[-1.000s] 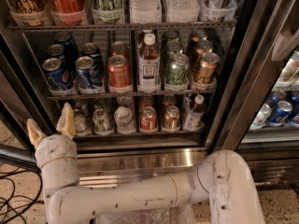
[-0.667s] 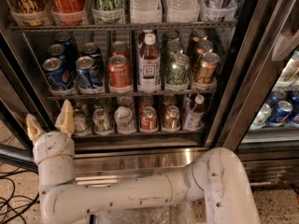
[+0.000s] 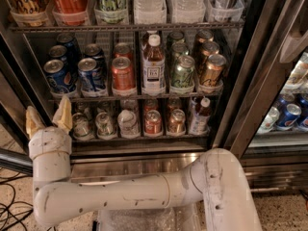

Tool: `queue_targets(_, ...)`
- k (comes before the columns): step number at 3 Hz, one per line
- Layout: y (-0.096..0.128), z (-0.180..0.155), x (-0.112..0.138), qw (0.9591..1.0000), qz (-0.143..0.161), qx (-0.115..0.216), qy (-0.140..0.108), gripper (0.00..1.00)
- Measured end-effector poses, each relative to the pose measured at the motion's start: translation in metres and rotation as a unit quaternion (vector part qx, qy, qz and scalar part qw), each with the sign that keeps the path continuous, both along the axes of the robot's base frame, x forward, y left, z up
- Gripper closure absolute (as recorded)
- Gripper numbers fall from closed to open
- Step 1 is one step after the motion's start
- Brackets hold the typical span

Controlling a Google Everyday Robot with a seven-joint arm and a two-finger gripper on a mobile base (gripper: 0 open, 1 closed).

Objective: Pick pepsi can from middle shelf of fridge

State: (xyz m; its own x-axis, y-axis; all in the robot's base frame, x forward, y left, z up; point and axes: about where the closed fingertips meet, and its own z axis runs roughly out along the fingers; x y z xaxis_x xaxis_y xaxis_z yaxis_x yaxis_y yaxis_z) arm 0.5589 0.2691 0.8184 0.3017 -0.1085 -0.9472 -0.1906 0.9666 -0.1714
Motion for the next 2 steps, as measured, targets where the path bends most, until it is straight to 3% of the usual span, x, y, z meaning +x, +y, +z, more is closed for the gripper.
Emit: queue_targets(2, -0.005, 0.012, 0.023, 0.9995, -0.023, 0.020, 0.001, 0.37)
